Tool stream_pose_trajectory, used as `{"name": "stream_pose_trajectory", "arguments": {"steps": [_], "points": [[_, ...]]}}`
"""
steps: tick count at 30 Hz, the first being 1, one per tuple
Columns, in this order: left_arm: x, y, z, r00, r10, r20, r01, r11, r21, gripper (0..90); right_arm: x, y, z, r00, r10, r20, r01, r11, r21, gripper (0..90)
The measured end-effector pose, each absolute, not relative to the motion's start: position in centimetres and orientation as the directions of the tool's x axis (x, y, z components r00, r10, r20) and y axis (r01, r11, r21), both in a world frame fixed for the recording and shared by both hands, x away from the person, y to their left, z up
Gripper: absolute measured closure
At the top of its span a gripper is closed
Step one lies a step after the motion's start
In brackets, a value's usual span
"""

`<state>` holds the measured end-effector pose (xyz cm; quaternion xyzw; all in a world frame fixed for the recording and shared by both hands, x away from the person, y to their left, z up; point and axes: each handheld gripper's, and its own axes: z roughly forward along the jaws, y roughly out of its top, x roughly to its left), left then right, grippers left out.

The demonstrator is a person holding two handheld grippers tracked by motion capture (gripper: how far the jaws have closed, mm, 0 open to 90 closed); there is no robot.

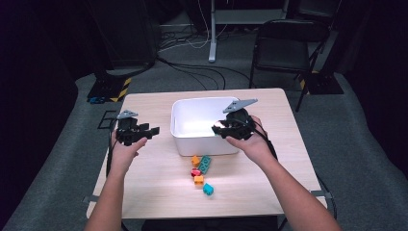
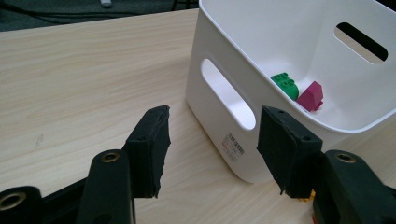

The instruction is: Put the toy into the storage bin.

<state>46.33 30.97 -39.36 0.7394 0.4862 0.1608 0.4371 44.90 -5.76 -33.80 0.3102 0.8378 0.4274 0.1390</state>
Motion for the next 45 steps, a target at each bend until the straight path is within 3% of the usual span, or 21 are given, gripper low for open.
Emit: {"name": "stream_pose_trajectory", "arguments": {"steps": [24,45], "points": [[46.5,31.1,-39.5,0.47,0.86,-0.197,0.585,-0.137,0.799,43.0,52.3,-2.3,-35.1,-0.737,0.674,0.05,0.459,0.445,0.769,65.6],[46.5,31.3,-39.5,0.469,0.86,-0.202,0.584,-0.13,0.801,43.0,56.3,-0.4,-37.1,-0.69,0.724,0.015,0.511,0.472,0.718,65.2]]}}
